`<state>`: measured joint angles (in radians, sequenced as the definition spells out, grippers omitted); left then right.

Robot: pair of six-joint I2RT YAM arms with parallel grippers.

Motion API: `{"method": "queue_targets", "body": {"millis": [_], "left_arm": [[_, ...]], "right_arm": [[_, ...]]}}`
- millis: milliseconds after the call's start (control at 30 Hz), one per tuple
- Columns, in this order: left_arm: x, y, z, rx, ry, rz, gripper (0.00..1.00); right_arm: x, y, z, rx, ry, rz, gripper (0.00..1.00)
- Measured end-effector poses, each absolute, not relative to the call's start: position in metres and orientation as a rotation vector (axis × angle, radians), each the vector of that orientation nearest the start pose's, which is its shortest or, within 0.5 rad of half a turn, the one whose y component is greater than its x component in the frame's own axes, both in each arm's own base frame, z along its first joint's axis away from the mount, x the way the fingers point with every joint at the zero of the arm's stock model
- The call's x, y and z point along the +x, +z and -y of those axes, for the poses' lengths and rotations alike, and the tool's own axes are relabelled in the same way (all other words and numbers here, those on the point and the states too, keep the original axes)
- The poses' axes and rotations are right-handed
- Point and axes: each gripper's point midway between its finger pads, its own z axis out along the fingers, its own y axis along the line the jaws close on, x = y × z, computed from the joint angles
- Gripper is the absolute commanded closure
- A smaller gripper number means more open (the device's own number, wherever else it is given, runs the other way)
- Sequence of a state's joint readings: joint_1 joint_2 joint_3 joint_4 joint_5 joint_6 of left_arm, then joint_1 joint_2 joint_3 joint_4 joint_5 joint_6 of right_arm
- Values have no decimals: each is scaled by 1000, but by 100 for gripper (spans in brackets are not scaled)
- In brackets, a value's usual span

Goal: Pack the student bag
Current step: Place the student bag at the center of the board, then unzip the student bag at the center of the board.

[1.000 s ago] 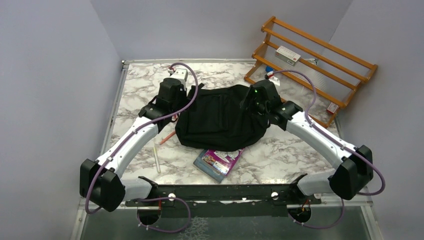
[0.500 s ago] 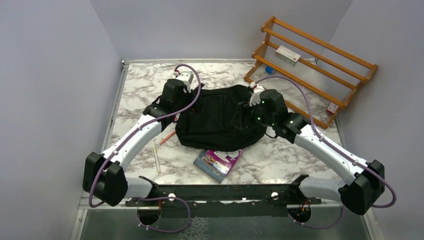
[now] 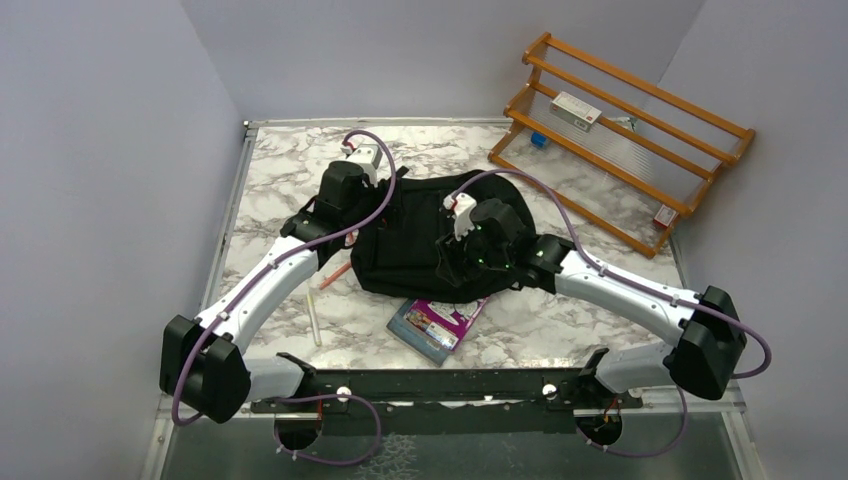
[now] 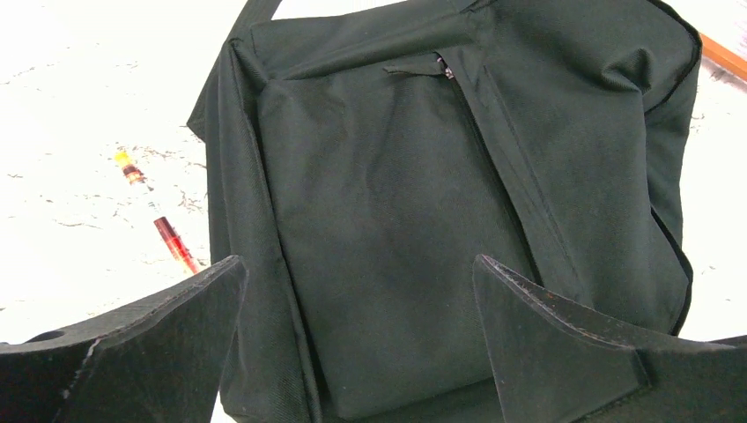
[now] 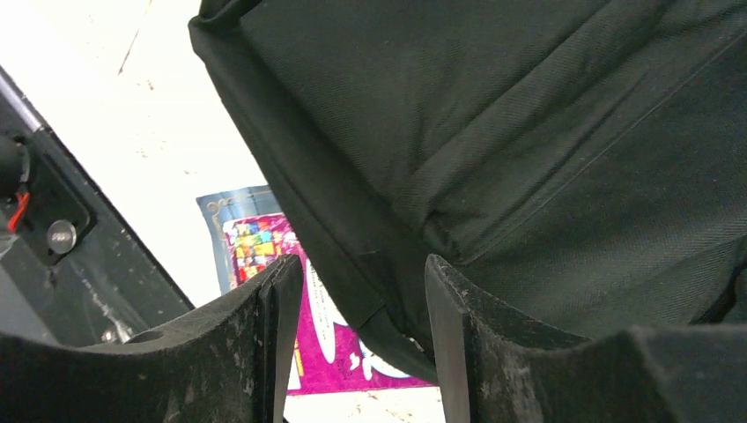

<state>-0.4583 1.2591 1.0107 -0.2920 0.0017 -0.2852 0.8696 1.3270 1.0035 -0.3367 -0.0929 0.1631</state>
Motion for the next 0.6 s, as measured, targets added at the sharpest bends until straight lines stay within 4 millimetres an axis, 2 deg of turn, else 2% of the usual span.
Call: {"method": "queue_targets", "body": {"millis": [233,600], "left_arm": [[338,199,182,189,-454,-2139,1],[339,199,184,190,-463,-2137,2]], "right_arm": [[236,150,-302,-857,577,-2165,50],[243,146,-300,-845,528,-2163,69]]}}
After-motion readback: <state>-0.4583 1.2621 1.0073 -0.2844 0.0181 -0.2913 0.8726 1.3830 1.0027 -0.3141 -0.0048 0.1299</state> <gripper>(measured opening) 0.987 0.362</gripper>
